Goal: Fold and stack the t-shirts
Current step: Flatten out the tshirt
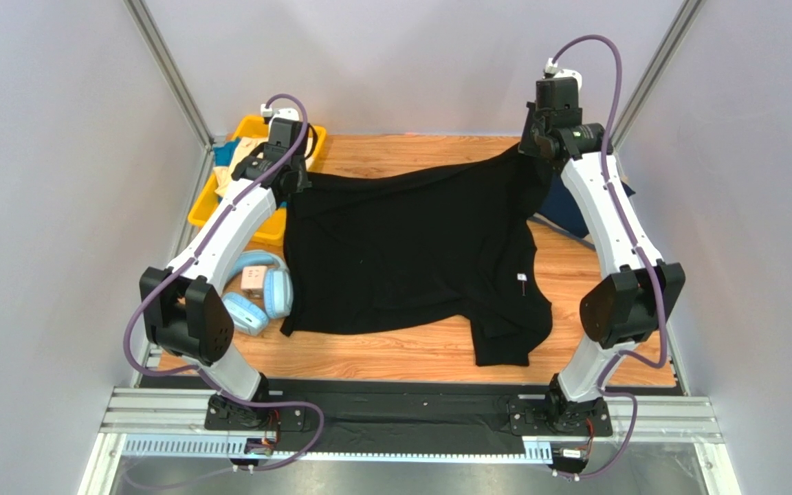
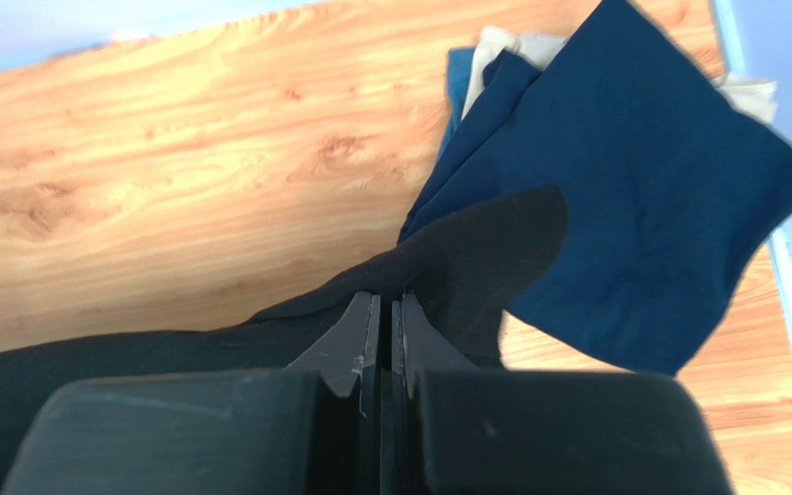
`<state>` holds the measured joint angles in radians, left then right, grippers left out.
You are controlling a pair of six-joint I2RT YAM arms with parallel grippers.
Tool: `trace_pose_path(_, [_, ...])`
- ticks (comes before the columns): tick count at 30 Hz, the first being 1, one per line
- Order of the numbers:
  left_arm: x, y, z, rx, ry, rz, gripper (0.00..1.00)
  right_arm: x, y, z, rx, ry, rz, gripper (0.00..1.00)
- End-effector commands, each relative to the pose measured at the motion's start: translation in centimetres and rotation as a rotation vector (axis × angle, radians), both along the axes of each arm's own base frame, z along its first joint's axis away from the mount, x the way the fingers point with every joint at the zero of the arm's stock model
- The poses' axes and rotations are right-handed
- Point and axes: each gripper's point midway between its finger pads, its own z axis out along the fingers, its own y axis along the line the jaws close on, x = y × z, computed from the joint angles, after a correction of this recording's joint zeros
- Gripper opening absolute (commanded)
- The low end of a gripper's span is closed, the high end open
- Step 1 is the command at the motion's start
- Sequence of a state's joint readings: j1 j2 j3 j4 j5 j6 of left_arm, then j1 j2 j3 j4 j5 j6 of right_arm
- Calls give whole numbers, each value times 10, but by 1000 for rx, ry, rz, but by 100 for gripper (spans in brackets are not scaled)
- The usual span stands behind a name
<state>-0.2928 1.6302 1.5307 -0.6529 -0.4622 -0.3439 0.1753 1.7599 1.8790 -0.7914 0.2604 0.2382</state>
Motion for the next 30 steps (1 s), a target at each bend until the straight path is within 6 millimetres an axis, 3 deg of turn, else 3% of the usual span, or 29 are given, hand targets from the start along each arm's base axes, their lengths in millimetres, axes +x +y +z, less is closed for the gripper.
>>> trace_pose_path(1, [-5, -9, 73, -63, -182, -86, 0, -27, -19, 113, 8, -319, -60, 0])
trace_pose_path(3, [-16, -11, 82, -87, -200, -113, 0, -53, -23, 150, 25, -406, -54, 0])
trace_pose_path(4, [-30, -9, 101, -108, -246, -123, 0, -64, -25, 164, 30, -441, -55, 0])
trace_pose_path(6, [-47, -10, 109, -133, -266, -152, 0, -87, -28, 188, 45, -504, -54, 0])
trace_pose_path(7, [-66, -7, 130, -152, -319, -163, 0, -114, -32, 214, 61, -575, -46, 0])
trace_pose_path(9, [-86, -7, 143, -179, -352, -193, 0, -143, -35, 239, 79, -649, -37, 0])
trace_pose_path(10, [-106, -3, 160, -192, -394, -203, 0, -169, -37, 258, 97, -712, -29, 0])
trace_pose_path(12, [-128, -3, 175, -214, -428, -237, 0, -197, -38, 275, 121, -761, -9, 0])
trace_pose_path(13, [-146, 1, 189, -227, -465, -248, 0, -221, -38, 291, 142, -815, 11, 0])
trace_pose_path(18, [-192, 2, 217, -299, -555, -296, 0, -285, -30, 314, 225, -904, 101, 0])
trace_pose_path(19, [-199, 2, 218, -309, -552, -304, 0, -297, -26, 320, 238, -926, 134, 0])
trace_pose_path(20, [-208, -2, 219, -335, -553, -331, 0, -320, -26, 326, 252, -961, 157, 0])
trace_pose_path(23, [-221, -6, 219, -361, -554, -365, 0, -345, -23, 331, 266, -995, 200, 0])
trace_pose_path(27, [-229, -10, 215, -387, -549, -387, 0, -364, -11, 333, 282, -1023, 288, 0])
trace_pose_path(30, [-227, -12, 211, -389, -537, -393, 0, -360, -11, 331, 272, -1017, 286, 0])
